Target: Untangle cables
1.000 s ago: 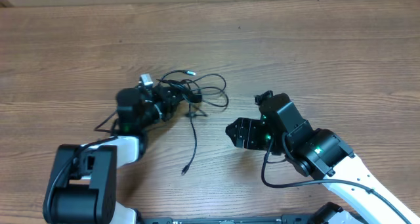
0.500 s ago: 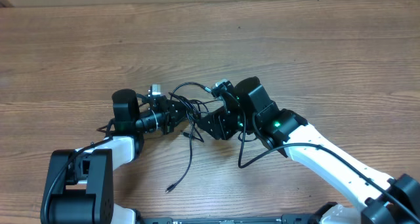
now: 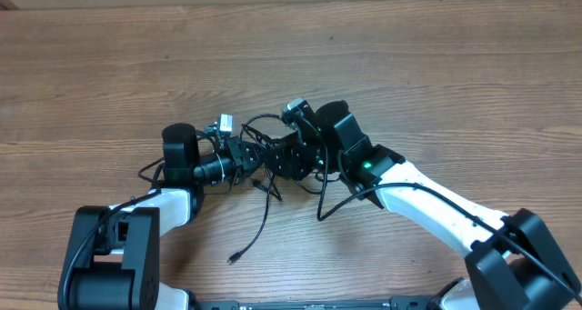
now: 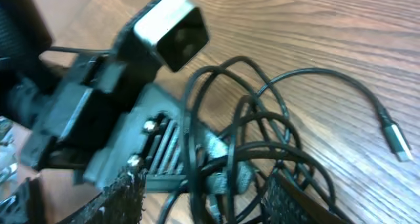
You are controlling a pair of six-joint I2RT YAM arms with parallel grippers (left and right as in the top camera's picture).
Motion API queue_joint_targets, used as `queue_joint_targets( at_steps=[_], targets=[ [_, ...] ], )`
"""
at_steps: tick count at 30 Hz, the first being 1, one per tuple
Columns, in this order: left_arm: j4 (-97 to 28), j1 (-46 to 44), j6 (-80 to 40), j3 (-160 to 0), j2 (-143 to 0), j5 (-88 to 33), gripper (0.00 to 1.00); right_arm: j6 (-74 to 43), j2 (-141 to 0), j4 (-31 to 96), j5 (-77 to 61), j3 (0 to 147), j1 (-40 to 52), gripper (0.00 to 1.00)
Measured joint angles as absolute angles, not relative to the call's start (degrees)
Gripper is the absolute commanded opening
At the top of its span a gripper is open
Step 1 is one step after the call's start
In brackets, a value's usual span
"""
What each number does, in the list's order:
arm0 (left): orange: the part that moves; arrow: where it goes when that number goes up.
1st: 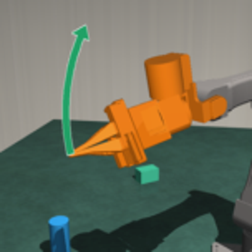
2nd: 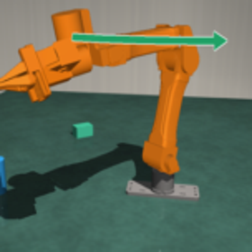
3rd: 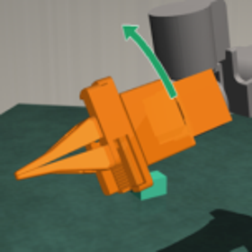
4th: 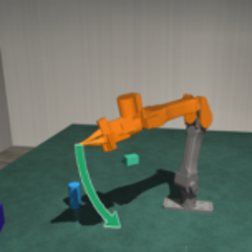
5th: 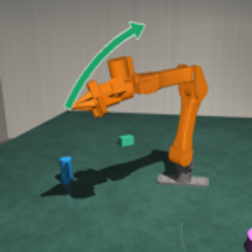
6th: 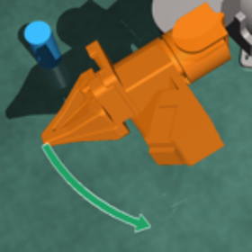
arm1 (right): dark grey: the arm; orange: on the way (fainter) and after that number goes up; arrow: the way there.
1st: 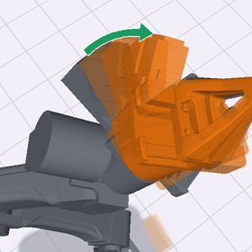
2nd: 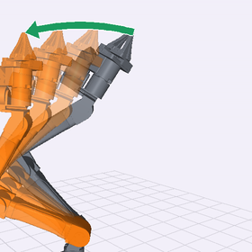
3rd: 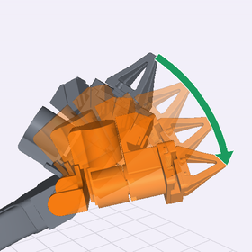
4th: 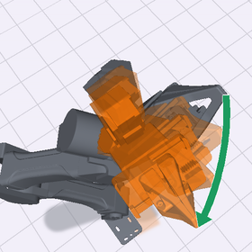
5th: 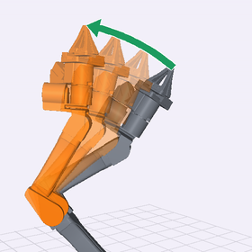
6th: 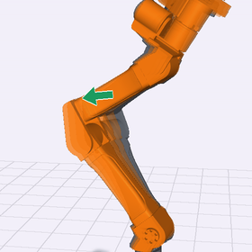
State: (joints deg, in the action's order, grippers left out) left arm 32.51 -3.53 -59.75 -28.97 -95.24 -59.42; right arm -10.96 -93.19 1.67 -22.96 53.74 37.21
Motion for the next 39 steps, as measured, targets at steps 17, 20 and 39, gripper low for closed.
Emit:
queue_joint_targets(
  at_steps=[17,20,39],
  targets=[
    [32.5,-3.6,-59.4,-29.0,-95.2,-59.6,0.04,-13.5,-97.3,-3.4,-21.1,53.7,37.5,0.4],
    [32.5,-3.6,-59.4,-29.0,-95.2,-59.6,0.04,-13.7,-97.5,-4.7,-22.0,53.7,37.6,0.2],
    [72.6,1.6,-70.6,-28.6,-94.1,-76.8,0.04,-21.0,-97.4,13.1,-10.1,55.5,20.1,0.04]
  ],
)
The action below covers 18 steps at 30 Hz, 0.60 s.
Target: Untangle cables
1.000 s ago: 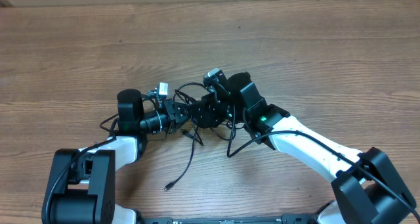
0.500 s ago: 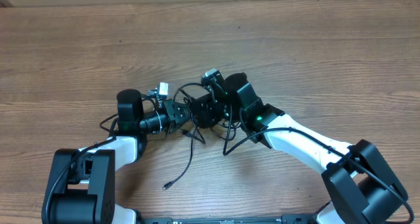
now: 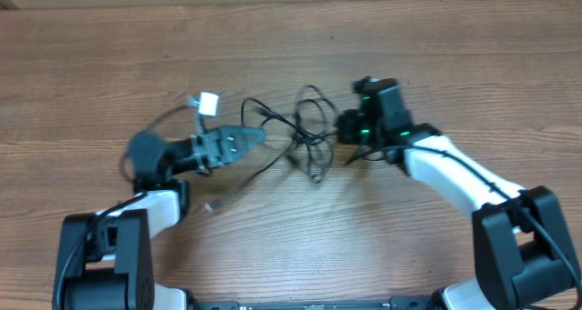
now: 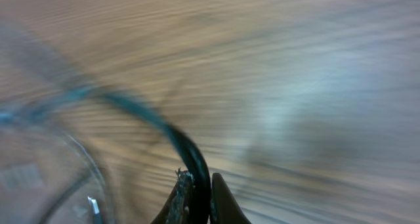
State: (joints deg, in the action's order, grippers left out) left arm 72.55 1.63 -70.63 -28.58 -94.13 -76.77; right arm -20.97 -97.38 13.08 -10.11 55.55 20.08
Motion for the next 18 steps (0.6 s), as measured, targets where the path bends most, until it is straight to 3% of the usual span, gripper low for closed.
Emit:
queue_joint_targets(
  at_steps=[3,6,12,15,18],
  targets=[
    [88.3,8.3,-84.1,-28.8,-90.3,-79.2,0.04,-21.0,-97.3,19.9,-8.6,55.3,10.1,0.04],
    [88.7,15.6,-91.9,-28.8,-85.8,-79.5,0.04,-21.0,-97.4,23.2,-5.4,55.1,0.8,0.04],
    [88.7,22.8,-97.3,-28.8,-82.9,-81.2,0.04,-20.8,-96.6,27.0,-5.0,55.0,-9.2,0.04],
    [88.7,23.6,-98.3,-28.8,-82.9,-81.9,0.04,-19.0,-92.9,27.6,-11.7,54.7,-12.1,0.04],
    [88.7,23.6,-98.9,-28.8,-82.9,-82.3,0.04,-14.5,-85.7,26.3,-27.4,54.7,-10.7,0.04]
  ],
)
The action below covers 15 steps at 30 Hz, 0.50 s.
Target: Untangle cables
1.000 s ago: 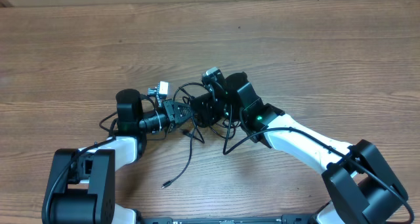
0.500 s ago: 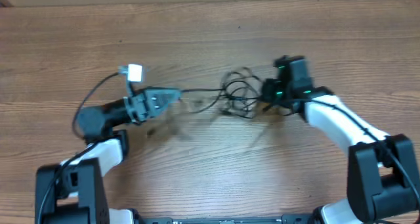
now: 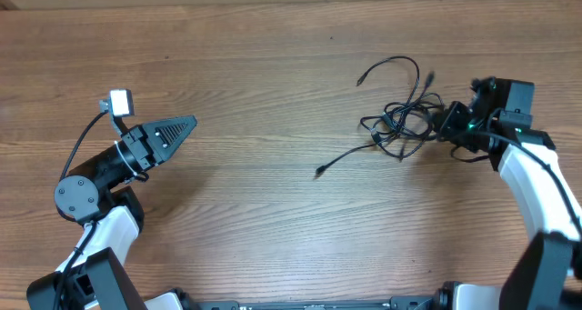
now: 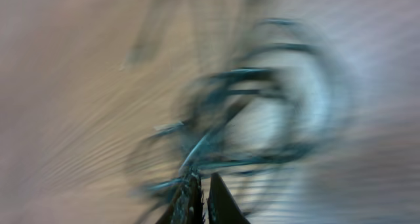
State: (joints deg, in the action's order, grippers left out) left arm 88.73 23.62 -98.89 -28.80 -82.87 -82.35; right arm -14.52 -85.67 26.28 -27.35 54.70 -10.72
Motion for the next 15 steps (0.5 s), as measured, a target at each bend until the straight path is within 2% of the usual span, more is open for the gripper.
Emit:
queue_joint_targets(
  at_steps=[4,5,7,9,11,15],
  targets=[
    [88.7,23.6,-98.9,-28.8,-82.9,-82.6,0.08,-11.2,-77.2,24.4,-38.2,54.7,-3.9,0.04],
    [88.7,23.6,-98.9,-28.8,-82.9,-82.5,0.11,-10.6,-74.8,24.4,-38.4,54.7,-1.5,0.07],
    [88.7,22.9,-98.9,-28.8,-82.9,-82.5,0.17,-10.3,-70.3,24.7,-34.0,54.7,3.9,0.25],
    [85.9,20.8,-97.9,-28.8,-82.7,-81.1,0.22,-10.7,-68.7,25.0,-26.2,54.7,7.8,0.37],
    [76.5,17.7,-94.1,-29.0,-82.5,-77.7,0.26,-10.7,-69.2,25.3,-19.0,54.7,9.9,0.45],
    [50.4,10.6,-81.5,-29.8,-82.4,-65.8,0.33,-8.8,-74.0,23.6,-10.5,54.7,10.2,0.49]
  ],
)
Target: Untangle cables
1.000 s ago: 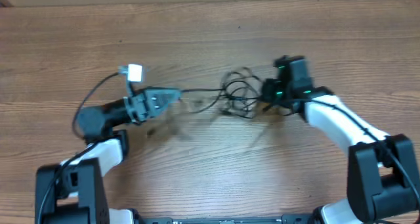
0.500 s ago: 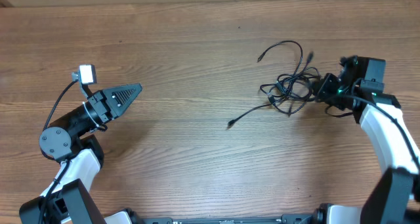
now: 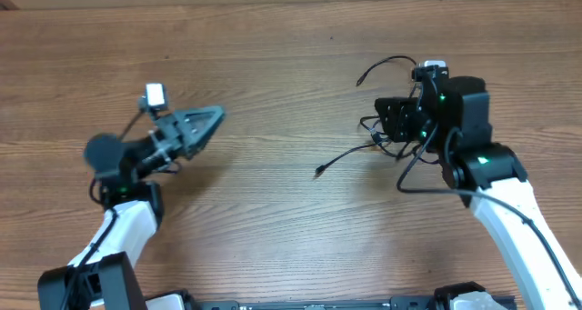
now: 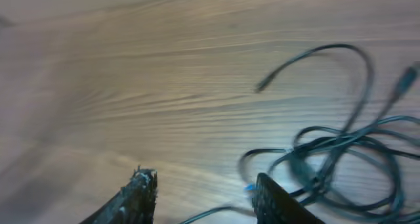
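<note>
The black cable tangle (image 3: 375, 128) lies on the wood table at the right. One loose end with a plug (image 3: 319, 172) trails toward the middle, and a thin loop (image 3: 389, 63) arcs behind. My right gripper (image 3: 391, 121) hovers over the tangle, covering part of it. In the right wrist view the right gripper (image 4: 203, 179) is open with bare wood between the fingers, and the tangle (image 4: 335, 150) sits just right of the right finger (image 4: 266, 188). My left gripper (image 3: 211, 121) is far left, points right and holds no cable; its jaws are seen edge-on.
The wood table (image 3: 273, 65) stretches between the two arms. The right arm's own black lead (image 3: 427, 187) hangs beside its forearm, near the tangle. A small white camera block (image 3: 155, 95) sits on the left wrist.
My right gripper was shut on a strand at the tangle's right side; now it is open over the tangle's left part, the strand let go. The left gripper has shifted slightly right.
Both grippers were close together in the tangle at the table's middle. Then they stood apart, each holding a strand, the cables spread between them. Later the whole tangle lay at the right with the right gripper shut on it and the left empty. Now the right gripper is open.
</note>
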You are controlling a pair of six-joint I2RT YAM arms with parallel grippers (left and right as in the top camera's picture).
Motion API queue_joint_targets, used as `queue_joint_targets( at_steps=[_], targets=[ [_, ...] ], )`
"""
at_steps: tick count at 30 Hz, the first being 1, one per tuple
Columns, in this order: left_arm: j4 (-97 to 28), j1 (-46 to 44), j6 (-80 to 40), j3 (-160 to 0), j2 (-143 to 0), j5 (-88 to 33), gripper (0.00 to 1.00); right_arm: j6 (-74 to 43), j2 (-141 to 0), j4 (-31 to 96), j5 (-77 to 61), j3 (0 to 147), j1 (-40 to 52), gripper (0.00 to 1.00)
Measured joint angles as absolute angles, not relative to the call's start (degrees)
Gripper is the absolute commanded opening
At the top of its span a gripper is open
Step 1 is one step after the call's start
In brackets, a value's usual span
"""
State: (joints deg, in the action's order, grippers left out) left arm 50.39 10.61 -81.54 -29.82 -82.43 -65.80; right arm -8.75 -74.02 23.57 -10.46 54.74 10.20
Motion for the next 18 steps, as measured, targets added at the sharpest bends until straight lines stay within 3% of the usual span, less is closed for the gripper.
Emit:
queue_joint_targets(
  at_steps=[7,9,14,16,18],
  targets=[
    [18.9,-1.2,-60.9,-33.9,-82.7,-45.4,0.37,-6.4,-88.6,21.5,-6.0,54.8,10.2,0.49],
    [6.6,-3.3,-54.5,-38.5,-82.6,-40.0,0.37,-6.3,-93.7,21.4,-4.4,55.2,10.2,0.54],
    [-6.7,-4.5,-43.8,-44.5,-82.6,-31.4,0.38,-6.1,-101.9,18.8,-0.8,55.8,10.2,0.58],
    [-8.7,-4.5,-41.5,-44.8,-82.6,-29.8,0.38,-6.0,-105.4,17.8,0.5,56.6,10.2,0.49],
    [-10.5,-4.5,-40.3,-44.9,-82.6,-29.0,0.37,-5.8,-106.4,17.7,0.7,57.4,10.0,0.23]
  ],
)
